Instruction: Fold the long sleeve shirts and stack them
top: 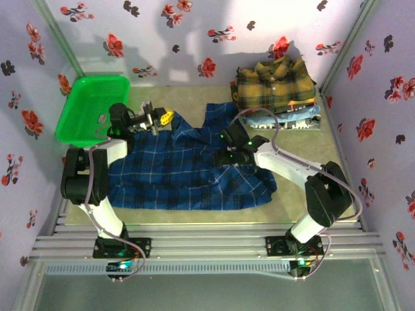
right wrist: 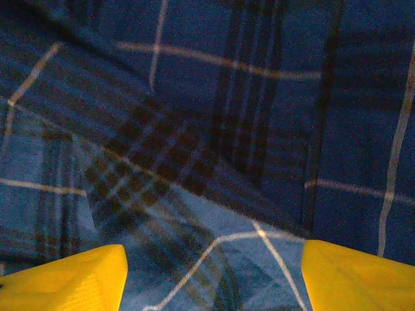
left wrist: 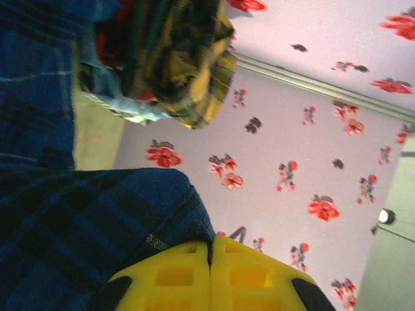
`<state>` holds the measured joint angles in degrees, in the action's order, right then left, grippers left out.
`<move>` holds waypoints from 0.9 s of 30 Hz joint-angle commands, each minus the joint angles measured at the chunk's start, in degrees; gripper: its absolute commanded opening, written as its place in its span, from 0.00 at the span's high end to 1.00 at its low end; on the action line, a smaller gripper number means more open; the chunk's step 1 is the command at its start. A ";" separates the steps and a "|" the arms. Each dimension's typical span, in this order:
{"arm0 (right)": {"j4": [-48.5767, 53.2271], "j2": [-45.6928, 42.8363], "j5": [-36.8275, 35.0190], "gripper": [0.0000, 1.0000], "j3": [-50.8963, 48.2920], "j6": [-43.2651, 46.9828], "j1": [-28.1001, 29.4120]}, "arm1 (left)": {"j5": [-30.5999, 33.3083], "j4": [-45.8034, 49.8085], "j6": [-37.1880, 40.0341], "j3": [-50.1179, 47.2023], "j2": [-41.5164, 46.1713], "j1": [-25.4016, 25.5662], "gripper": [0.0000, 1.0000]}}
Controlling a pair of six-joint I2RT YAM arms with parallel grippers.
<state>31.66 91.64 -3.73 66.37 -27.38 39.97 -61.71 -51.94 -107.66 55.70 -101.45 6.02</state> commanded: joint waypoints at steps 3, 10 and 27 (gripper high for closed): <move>4.81 4.55 -5.39 0.28 7.75 1.81 -0.94 | 3.67 -6.61 -7.90 3.89 1.44 1.00 1.00; 2.16 6.09 -10.54 0.27 9.66 3.54 -1.33 | 11.75 -2.41 -10.52 2.29 -0.50 2.00 1.00; -15.40 9.72 23.24 0.25 11.82 7.28 -1.80 | 25.03 31.35 -2.57 9.80 4.46 4.44 1.00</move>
<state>21.08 101.38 13.56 75.40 -20.56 36.03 -41.91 -24.97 -111.18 63.81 -99.59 9.91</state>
